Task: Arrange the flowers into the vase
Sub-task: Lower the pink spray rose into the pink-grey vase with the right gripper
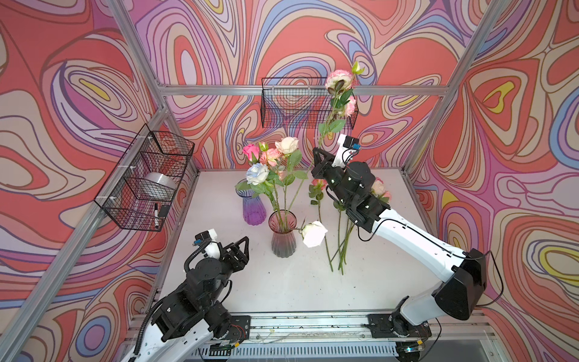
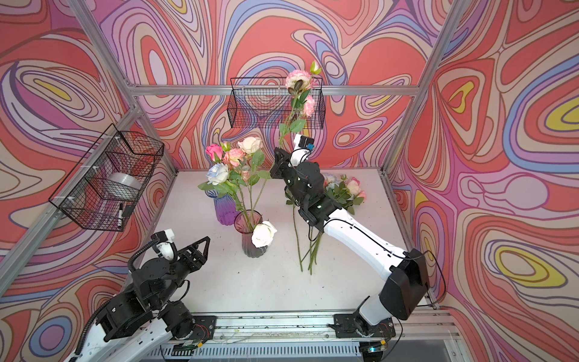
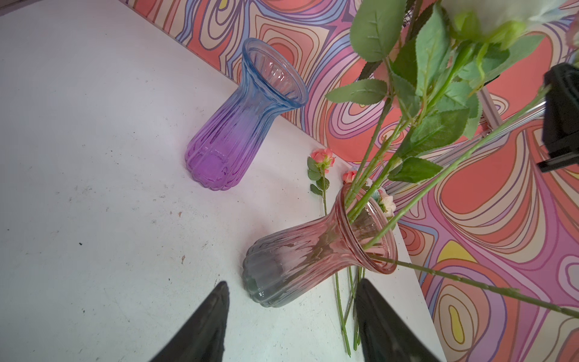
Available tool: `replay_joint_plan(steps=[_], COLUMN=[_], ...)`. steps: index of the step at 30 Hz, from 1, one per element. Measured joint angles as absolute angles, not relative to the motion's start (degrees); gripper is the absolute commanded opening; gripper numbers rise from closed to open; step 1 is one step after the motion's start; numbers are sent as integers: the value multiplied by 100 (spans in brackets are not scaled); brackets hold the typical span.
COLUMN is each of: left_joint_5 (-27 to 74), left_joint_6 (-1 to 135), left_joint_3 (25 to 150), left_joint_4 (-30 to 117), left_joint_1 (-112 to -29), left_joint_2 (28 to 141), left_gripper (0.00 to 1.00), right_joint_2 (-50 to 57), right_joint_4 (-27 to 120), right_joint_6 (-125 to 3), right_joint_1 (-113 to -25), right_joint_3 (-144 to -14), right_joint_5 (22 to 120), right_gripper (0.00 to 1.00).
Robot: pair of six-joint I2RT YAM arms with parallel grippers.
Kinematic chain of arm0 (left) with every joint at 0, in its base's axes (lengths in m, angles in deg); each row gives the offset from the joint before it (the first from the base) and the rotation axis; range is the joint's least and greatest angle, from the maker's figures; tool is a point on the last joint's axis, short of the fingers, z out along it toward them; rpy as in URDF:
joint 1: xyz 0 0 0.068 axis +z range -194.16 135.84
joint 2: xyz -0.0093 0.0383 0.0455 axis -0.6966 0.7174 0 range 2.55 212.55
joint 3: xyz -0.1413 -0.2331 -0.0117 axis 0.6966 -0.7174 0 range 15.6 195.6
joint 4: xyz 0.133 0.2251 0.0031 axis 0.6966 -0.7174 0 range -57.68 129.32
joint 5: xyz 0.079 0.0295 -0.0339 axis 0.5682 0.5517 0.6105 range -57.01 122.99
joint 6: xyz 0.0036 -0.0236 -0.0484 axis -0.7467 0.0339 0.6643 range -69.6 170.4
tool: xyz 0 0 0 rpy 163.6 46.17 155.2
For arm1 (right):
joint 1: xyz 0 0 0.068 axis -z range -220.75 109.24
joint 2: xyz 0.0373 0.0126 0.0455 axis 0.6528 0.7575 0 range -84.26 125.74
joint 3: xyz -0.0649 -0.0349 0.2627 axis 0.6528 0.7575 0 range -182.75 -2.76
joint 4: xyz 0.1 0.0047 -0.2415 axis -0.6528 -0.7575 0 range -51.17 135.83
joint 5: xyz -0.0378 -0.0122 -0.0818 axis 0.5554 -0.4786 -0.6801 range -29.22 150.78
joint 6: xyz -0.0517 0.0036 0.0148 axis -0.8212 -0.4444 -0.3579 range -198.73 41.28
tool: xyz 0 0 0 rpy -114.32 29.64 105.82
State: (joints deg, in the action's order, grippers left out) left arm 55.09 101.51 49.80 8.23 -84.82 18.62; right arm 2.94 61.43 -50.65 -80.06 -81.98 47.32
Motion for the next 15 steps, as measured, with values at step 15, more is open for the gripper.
replay_joint_plan(steps=[15], left_joint_5=[5509], left_joint_6=[10210], left_joint_3=[4956], left_joint_4=[775], left_joint_1=[-8482], left_joint_2=[1738], left_gripper=[64], right_joint_2=[313], right_joint_4=[6302], right_joint_6=[-5100], right_joint_1=[-8568], right_joint_3=[-7647], right_joint_5=[4754], right_gripper=[0])
